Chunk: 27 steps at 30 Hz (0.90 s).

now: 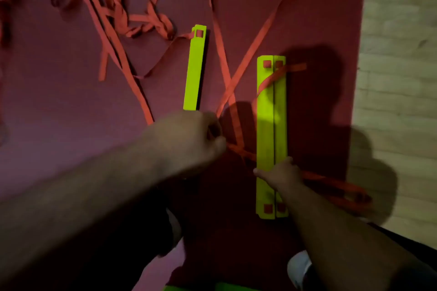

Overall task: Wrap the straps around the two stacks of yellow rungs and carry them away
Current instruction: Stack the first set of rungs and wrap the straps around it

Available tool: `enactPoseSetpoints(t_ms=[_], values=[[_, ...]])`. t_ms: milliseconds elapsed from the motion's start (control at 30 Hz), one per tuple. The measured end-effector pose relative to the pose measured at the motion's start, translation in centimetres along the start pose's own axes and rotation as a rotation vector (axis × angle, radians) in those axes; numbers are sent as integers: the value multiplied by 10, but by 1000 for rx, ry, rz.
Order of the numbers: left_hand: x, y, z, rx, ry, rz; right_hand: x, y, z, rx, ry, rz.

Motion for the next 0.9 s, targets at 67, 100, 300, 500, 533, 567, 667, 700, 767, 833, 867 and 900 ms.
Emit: enactPoseSetpoints(t_ms=[67,100,300,500,533,567,667,700,767,833,867,900], values=[[-6,-8,0,31,7,25,-9,4,9,-55,11,-4],[-10,-10,-2,30,14,31,-12,9,12,-83,13,-9],[-23,-18,-1,79,-30,-4,-22,8,26,-36,98,-50],[-22,-17,4,79,-59,5,-12,7,33,-94,74,-78],[-23,-18,4,84,-69,-2,-11,9,35,-103,70,-58],[-24,-18,5,80,-72,-11,-11,10,37,-103,62,-20],[-24,-17,7,80,-76,-27,-15,12,36,-87,49,113],[-23,-17,7,76,-71,-27,-17,10,34,-69,50,140],[-23,-14,8,79,-72,-34,-18,8,27,-35,49,149],[-24,-12,9,76,-84,-60,-17,6,21,-9,46,156],[-24,-12,10,75,-88,-77,-15,5,19,5,52,174],[-24,-12,10,74,-91,-92,-12,5,17,17,58,191]])
Point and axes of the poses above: each hand's wrist, its own z-axis towards the middle knuckle, its own x-axis out of the back of the hand, y = z × x, the point moved 9 cm from there along z, towards the middle knuckle, and after that the axes turned 10 degrees about -x, right-handed, at the moved point
